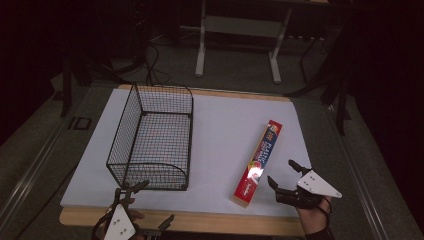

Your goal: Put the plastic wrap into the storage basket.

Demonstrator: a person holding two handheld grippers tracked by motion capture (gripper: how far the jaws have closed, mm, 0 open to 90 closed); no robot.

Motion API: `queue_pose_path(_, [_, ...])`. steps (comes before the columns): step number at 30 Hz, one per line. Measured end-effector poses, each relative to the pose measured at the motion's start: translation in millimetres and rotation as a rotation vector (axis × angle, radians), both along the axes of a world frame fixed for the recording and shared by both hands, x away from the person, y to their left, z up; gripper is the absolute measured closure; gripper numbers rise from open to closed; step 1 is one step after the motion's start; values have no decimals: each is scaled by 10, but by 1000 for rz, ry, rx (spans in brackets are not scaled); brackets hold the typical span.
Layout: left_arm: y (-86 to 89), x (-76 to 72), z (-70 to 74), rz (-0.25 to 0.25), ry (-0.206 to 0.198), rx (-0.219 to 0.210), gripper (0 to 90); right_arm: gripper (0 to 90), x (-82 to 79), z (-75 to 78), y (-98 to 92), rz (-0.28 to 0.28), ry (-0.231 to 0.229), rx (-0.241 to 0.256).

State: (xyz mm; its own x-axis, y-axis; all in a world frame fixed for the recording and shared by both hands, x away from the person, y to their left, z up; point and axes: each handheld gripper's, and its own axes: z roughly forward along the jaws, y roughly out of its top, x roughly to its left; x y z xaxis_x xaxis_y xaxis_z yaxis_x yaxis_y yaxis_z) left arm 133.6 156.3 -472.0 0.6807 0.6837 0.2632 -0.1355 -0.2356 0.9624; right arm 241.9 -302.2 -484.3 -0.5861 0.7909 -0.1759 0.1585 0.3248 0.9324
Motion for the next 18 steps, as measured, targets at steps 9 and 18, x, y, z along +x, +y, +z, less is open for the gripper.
queue_pose_path(9, [-12, 5, -7, -4, 7, 0, 1, 133, 13, 38, 22, 19, -45, -70])
queue_pose_path(18, [-18, 9, -9, -8, 11, 5, 1, 118, 24, 47, 99, -4, 53, -90])
